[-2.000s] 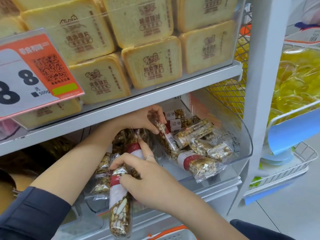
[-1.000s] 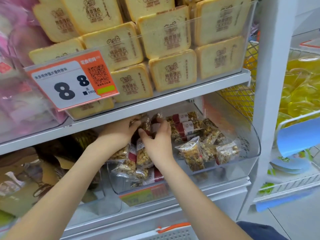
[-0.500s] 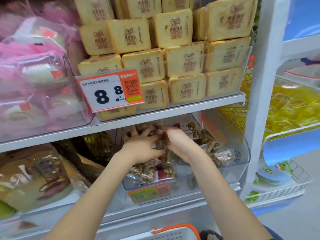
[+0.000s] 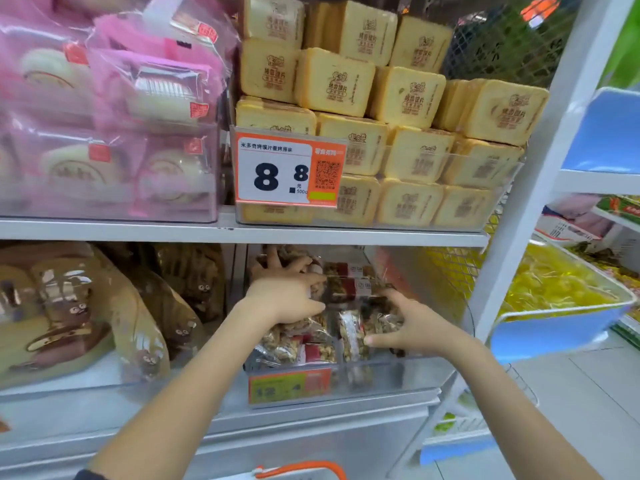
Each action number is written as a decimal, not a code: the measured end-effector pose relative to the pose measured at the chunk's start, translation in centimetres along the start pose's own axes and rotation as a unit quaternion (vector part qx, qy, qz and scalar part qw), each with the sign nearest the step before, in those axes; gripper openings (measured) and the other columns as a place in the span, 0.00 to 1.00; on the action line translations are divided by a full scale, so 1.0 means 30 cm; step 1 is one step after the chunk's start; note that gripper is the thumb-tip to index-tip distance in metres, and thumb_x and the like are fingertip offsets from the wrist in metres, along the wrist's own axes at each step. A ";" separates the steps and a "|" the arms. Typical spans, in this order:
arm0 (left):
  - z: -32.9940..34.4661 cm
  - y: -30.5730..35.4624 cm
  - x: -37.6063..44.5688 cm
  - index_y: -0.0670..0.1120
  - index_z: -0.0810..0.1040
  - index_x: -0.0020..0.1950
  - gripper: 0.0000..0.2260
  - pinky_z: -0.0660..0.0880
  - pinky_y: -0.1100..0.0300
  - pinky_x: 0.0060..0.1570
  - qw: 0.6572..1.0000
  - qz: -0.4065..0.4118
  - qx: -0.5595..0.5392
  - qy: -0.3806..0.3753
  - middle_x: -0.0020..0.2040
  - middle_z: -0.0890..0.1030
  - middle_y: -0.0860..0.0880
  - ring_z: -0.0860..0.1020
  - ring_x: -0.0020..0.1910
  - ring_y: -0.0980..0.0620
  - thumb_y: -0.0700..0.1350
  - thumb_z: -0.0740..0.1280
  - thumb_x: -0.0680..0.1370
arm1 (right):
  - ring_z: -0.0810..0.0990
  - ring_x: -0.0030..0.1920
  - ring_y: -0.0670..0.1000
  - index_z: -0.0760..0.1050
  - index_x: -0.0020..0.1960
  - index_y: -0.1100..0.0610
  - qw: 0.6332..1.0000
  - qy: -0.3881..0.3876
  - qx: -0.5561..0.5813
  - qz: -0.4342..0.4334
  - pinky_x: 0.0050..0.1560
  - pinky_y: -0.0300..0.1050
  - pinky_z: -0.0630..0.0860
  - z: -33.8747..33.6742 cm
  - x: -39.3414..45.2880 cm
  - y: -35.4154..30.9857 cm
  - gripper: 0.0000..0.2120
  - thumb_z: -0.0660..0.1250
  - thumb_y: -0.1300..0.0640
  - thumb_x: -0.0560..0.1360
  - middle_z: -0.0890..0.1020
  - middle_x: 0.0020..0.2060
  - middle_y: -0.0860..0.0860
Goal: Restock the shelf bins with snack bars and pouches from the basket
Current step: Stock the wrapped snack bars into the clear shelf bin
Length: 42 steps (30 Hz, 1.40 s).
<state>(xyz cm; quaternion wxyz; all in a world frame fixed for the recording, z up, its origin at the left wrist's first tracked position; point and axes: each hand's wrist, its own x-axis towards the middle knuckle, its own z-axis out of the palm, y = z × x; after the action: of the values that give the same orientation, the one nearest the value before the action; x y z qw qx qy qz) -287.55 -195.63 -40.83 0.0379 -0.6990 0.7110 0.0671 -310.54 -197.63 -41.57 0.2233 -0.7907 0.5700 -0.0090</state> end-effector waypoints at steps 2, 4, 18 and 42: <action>0.003 -0.005 0.006 0.66 0.54 0.73 0.26 0.46 0.32 0.68 1.000 0.005 -0.002 0.014 0.78 0.44 0.58 0.39 0.74 0.33 0.65 0.55 0.76 | 0.69 0.67 0.56 0.60 0.71 0.41 0.998 0.001 -0.067 0.017 0.64 0.53 0.71 0.043 0.072 -0.037 0.55 0.63 0.18 0.49 0.72 0.67 0.50; 0.004 -0.008 0.012 0.66 0.55 0.73 0.26 0.46 0.33 0.68 1.000 0.007 -0.002 0.024 0.78 0.44 0.58 0.40 0.74 0.33 0.65 0.54 0.76 | 0.68 0.67 0.60 0.60 0.72 0.42 0.991 -0.013 -0.130 0.041 0.64 0.56 0.70 0.068 0.122 -0.077 0.52 0.66 0.21 0.54 0.70 0.69 0.53; 0.031 0.000 0.006 0.69 0.54 0.72 0.25 0.48 0.33 0.69 0.997 -0.007 -0.051 0.057 0.77 0.46 0.62 0.35 0.74 0.38 0.66 0.55 0.76 | 0.76 0.55 0.60 0.60 0.69 0.53 0.979 0.095 -0.174 0.045 0.48 0.50 0.74 0.106 0.114 -0.070 0.40 0.73 0.42 0.64 0.75 0.55 0.54; 0.059 -0.002 -0.002 0.69 0.54 0.72 0.24 0.46 0.36 0.71 0.993 -0.003 -0.075 0.093 0.76 0.46 0.63 0.34 0.74 0.40 0.63 0.56 0.76 | 0.75 0.38 0.53 0.61 0.53 0.61 0.951 0.123 0.230 0.165 0.39 0.47 0.73 -0.069 0.296 0.065 0.31 0.64 0.34 0.73 0.74 0.46 0.59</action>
<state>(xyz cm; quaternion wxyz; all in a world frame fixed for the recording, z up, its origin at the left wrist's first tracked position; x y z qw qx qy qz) -287.55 -195.30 -42.58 -0.0808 -0.7055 0.7020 0.0545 -309.75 -206.87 -42.56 0.3256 -0.6057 0.6979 -0.1999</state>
